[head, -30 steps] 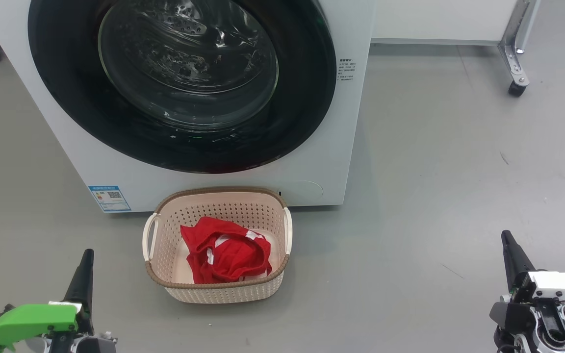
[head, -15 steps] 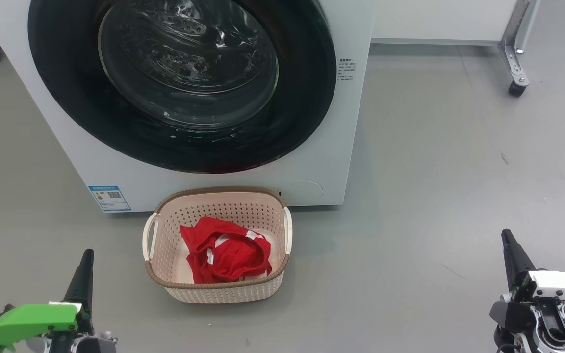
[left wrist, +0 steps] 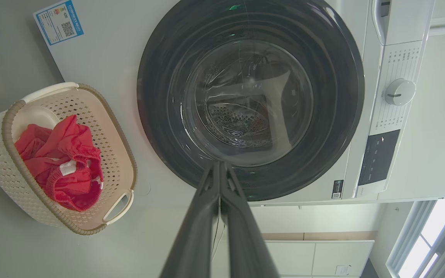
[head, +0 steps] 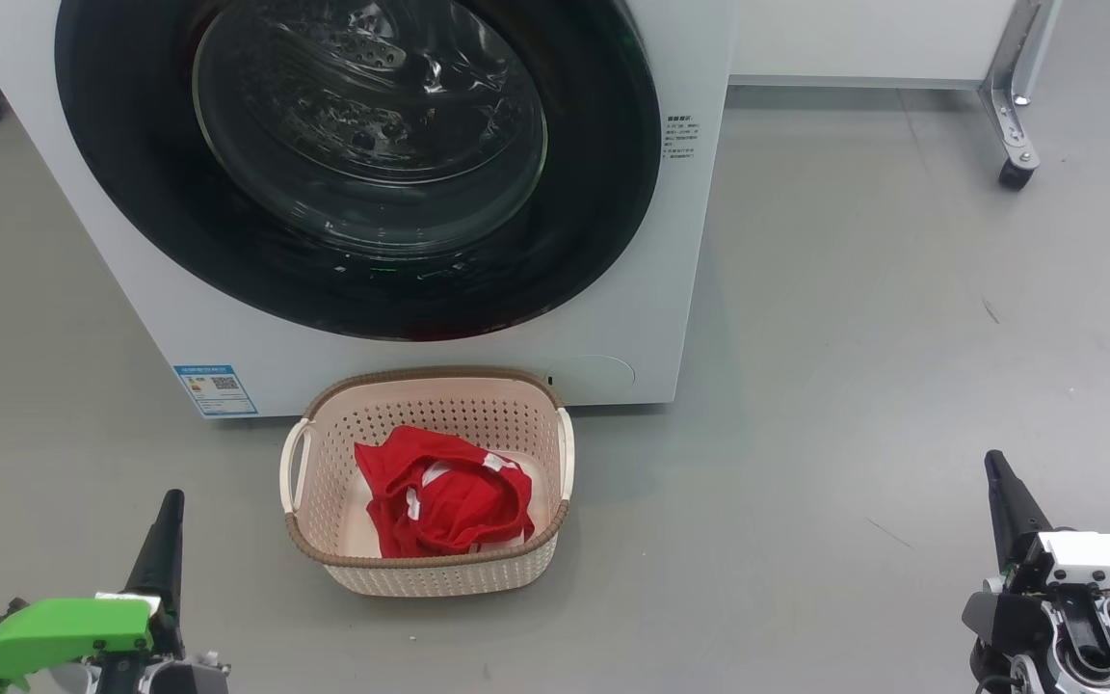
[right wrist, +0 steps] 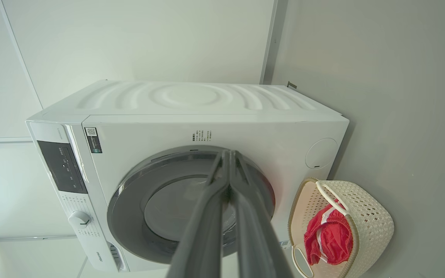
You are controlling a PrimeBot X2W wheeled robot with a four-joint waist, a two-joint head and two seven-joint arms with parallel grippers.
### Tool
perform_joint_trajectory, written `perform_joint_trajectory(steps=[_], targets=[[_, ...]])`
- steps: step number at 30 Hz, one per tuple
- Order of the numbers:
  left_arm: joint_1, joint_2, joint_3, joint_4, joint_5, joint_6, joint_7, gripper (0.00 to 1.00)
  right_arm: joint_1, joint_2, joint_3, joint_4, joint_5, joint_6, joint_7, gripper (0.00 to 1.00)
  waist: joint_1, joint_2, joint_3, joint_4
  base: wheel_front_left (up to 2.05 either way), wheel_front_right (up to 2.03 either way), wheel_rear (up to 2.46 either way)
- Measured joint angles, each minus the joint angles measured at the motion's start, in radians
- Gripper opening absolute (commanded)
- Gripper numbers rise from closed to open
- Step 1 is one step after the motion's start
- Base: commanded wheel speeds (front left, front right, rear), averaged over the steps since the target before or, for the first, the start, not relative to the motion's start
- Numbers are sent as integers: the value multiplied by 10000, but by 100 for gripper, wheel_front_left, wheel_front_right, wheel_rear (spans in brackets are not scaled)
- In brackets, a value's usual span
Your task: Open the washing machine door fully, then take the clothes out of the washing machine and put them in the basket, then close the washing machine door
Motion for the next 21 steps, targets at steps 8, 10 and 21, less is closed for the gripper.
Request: perform_joint_trajectory(steps=[8,10,21], targets=[[0,-2,2,0,0,0,0,0,0,0,-2,-2,0,0,0,0,0,0,0,0,0,0,0],[0,-2,2,0,0,0,0,0,0,0,-2,-2,0,0,0,0,0,0,0,0,0,0,0],[0,-2,6,-2,0,0,0,0,0,0,-4,-4,0,0,0,0,0,0,0,0,0,0,0]])
